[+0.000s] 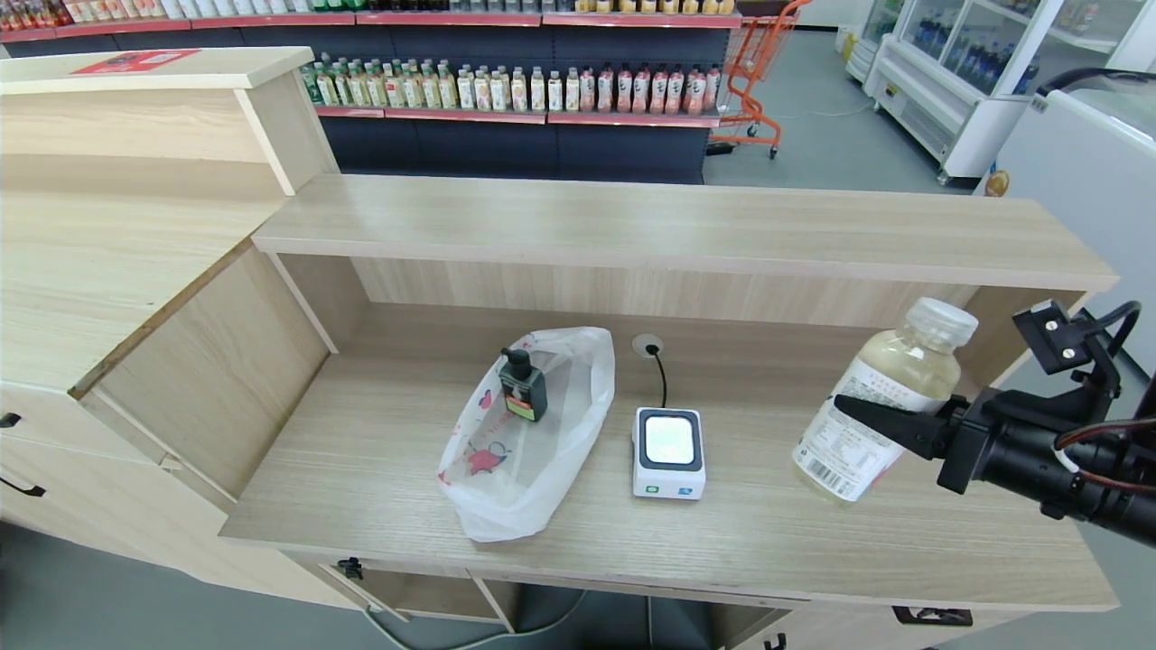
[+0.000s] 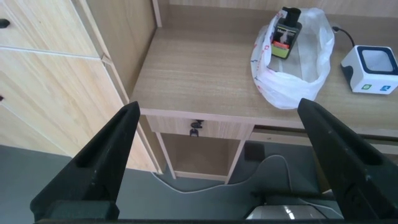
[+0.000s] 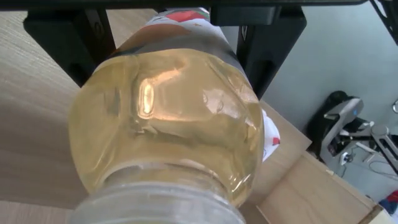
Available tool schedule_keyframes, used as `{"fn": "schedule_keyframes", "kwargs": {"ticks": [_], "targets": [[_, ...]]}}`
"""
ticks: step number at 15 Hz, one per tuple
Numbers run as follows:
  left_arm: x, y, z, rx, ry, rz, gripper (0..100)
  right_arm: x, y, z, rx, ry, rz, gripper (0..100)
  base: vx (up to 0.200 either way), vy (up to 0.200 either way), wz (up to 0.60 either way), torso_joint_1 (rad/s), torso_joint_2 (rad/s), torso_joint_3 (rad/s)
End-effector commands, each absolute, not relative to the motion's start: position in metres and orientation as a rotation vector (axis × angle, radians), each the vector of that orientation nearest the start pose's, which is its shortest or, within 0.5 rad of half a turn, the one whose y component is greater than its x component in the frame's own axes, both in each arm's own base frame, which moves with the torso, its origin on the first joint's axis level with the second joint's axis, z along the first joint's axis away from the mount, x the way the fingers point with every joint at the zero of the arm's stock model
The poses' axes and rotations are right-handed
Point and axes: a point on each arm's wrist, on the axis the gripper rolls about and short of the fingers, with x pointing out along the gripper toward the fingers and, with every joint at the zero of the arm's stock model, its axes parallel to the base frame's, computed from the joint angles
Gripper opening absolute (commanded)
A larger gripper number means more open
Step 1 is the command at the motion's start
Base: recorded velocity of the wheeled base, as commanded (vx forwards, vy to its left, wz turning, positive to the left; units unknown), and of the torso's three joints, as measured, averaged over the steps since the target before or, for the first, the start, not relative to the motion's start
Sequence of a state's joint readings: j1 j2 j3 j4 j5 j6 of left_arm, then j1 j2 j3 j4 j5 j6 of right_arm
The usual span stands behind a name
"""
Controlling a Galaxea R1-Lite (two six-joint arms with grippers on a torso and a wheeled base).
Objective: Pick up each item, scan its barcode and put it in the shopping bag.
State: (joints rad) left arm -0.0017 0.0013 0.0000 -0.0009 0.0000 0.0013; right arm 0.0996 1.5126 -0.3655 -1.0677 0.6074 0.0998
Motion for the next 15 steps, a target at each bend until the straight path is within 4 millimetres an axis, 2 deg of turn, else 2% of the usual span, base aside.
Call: {"fn": "schedule_keyframes", "kwargs": {"ticks": [1, 6, 9, 11, 14, 15], "targets": [[-0.023, 0.0, 0.076, -0.002, 0.0, -0.002, 100, 0.22, 0.036, 0.168, 0.111, 0.096, 0.706, 0, 0.0, 0.2, 0.0, -0.017, -0.01, 0.002], [-0.023, 0.0, 0.076, -0.003, 0.0, -0.002, 100, 0.22, 0.048, 0.171, 0.138, 0.102, 0.762, 0, 0.0, 0.2, 0.0, 0.001, 0.0, 0.005], [-0.023, 0.0, 0.076, -0.002, 0.0, -0.002, 100, 0.234, 0.06, 0.169, 0.141, 0.115, 0.801, 0, 0.0, 0.2, 0.0, -0.002, 0.0, 0.004], [-0.023, 0.0, 0.076, 0.003, 0.0, -0.002, 100, 0.247, 0.065, 0.163, 0.144, 0.137, 0.807, 0, 0.0, 0.2, 0.0, 0.0, 0.0, -0.002], [-0.023, 0.0, 0.076, 0.002, 0.0, -0.002, 100, 0.277, 0.073, 0.136, 0.155, 0.223, 0.805, 0, 0.0, 0.0, 0.0, 0.0, 0.0, 0.0], [-0.023, 0.0, 0.076, 0.002, 0.0, -0.002, 100, 0.281, 0.078, 0.127, 0.159, 0.253, 0.813, 0, 0.0, 0.0, 0.0, 0.0, 0.0, 0.0]]}}
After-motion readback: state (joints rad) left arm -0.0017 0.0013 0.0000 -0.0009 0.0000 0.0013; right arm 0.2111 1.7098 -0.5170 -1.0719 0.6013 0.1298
